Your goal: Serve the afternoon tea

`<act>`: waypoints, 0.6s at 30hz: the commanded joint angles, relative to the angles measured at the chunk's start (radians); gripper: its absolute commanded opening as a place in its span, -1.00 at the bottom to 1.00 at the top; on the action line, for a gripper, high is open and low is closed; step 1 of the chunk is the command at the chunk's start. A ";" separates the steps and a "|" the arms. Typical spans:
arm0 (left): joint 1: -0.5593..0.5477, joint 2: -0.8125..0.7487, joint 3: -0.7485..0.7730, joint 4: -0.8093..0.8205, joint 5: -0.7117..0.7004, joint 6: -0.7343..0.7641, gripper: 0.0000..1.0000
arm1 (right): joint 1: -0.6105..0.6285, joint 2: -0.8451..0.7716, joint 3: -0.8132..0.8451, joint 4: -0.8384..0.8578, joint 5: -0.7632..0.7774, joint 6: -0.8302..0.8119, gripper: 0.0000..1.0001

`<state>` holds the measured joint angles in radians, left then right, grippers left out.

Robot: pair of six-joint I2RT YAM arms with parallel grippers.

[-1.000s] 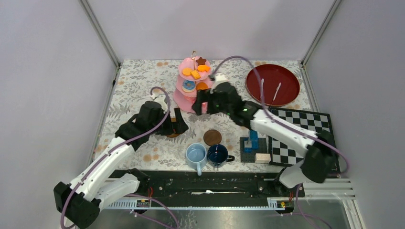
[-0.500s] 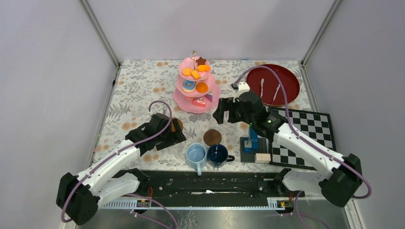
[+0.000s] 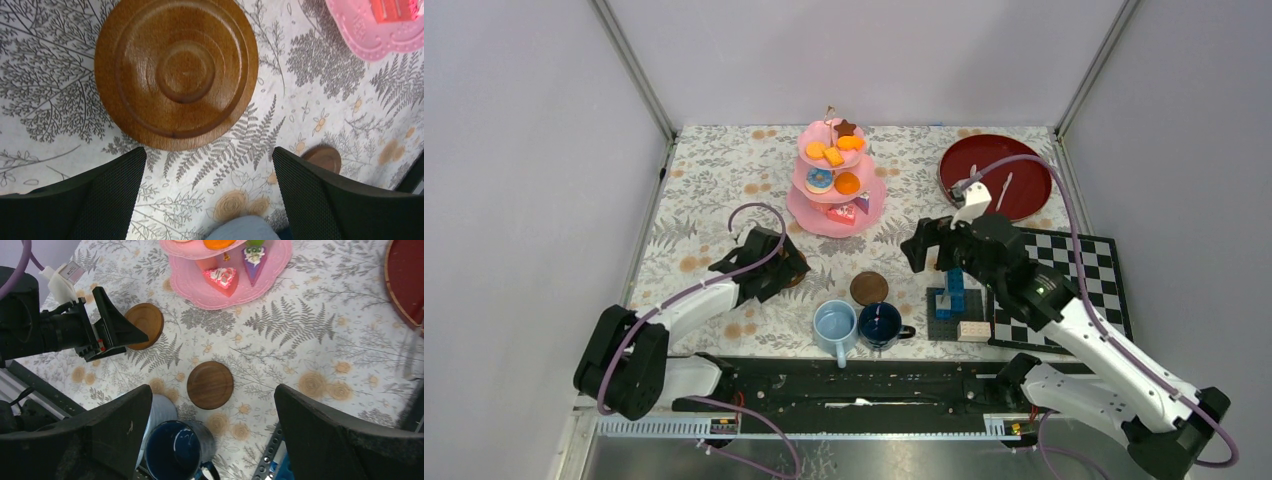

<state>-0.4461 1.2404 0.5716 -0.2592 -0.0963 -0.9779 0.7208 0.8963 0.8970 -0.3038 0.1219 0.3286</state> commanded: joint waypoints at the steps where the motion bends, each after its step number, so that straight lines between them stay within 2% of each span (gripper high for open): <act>1: 0.018 0.018 -0.009 0.121 -0.037 -0.025 0.98 | -0.002 -0.073 -0.003 -0.036 0.079 -0.052 0.99; 6: 0.034 0.079 -0.026 0.218 -0.038 0.000 0.98 | -0.002 -0.115 -0.019 -0.042 0.086 -0.056 0.99; 9: 0.057 0.110 0.009 0.168 -0.046 0.007 0.98 | -0.001 -0.125 -0.023 -0.048 0.086 -0.059 0.99; 11: 0.040 0.051 0.014 0.105 -0.078 0.011 0.98 | -0.002 -0.126 -0.009 -0.067 0.099 -0.067 0.99; 14: 0.028 -0.130 -0.027 0.017 -0.075 0.018 0.98 | -0.003 -0.143 0.008 -0.081 0.118 -0.079 0.99; 18: 0.007 -0.301 -0.015 -0.093 0.128 0.114 0.98 | -0.002 -0.163 0.005 -0.076 0.138 -0.097 0.99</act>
<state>-0.4156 1.0801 0.5362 -0.2478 -0.1089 -0.9562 0.7200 0.7650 0.8806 -0.3847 0.2066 0.2691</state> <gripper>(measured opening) 0.989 0.993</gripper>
